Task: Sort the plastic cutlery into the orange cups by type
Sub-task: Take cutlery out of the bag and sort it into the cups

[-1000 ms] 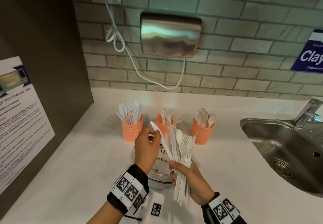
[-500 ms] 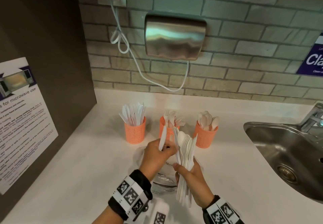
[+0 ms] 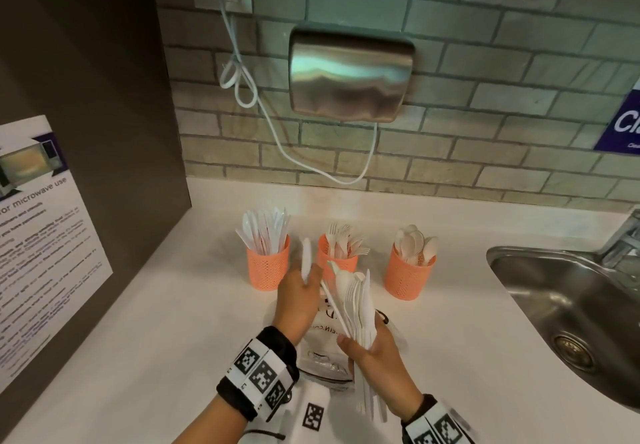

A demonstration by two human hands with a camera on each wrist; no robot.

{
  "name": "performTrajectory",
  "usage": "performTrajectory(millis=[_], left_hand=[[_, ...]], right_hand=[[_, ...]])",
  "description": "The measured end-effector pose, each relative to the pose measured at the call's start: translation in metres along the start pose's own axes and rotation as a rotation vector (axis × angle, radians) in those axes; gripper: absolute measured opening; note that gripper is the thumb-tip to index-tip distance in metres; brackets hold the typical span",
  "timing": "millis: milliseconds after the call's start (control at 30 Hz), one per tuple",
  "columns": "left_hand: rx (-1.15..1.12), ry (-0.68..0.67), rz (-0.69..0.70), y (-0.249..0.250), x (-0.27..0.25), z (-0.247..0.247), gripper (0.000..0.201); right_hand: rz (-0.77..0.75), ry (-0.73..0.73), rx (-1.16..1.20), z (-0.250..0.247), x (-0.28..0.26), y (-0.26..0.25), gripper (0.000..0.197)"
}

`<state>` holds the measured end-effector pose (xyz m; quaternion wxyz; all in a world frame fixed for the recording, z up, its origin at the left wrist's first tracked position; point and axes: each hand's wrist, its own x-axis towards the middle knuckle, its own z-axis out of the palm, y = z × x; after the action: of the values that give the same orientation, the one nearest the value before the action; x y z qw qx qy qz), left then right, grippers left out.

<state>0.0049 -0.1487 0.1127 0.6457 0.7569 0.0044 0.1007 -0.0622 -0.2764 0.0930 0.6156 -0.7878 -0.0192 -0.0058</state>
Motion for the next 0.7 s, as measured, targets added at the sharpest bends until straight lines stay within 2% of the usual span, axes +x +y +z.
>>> performTrajectory(millis=[100, 167, 233, 300, 367, 433, 567, 700], left_hand=[[-0.177, 0.164, -0.02, 0.007, 0.017, -0.012, 0.028], [-0.266, 0.224, -0.096, 0.01, 0.025, -0.018, 0.032], [-0.331, 0.188, -0.15, 0.012, 0.025, -0.022, 0.028], [-0.336, 0.057, -0.166, 0.016, 0.018, -0.02, 0.018], [-0.276, -0.07, -0.124, 0.022, 0.008, -0.015, 0.008], [-0.172, -0.119, -0.003, 0.027, 0.001, -0.008, 0.01], [-0.085, -0.102, 0.173, 0.035, -0.004, 0.001, 0.018], [-0.056, -0.068, 0.232, 0.039, -0.004, 0.005, 0.013]], right_hand=[[-0.024, 0.023, -0.143, -0.001, 0.003, 0.004, 0.046], [-0.026, 0.046, -0.261, -0.004, 0.007, 0.001, 0.042], [-0.024, 0.077, -0.385, -0.007, 0.013, -0.001, 0.041], [-0.042, 0.123, -0.478, -0.01, 0.021, -0.003, 0.042], [-0.072, 0.172, -0.529, -0.012, 0.028, -0.007, 0.042], [-0.094, 0.221, -0.587, -0.012, 0.034, -0.01, 0.042], [-0.105, 0.257, -0.643, -0.01, 0.041, -0.015, 0.046], [-0.095, 0.25, -0.663, -0.007, 0.042, -0.012, 0.041]])
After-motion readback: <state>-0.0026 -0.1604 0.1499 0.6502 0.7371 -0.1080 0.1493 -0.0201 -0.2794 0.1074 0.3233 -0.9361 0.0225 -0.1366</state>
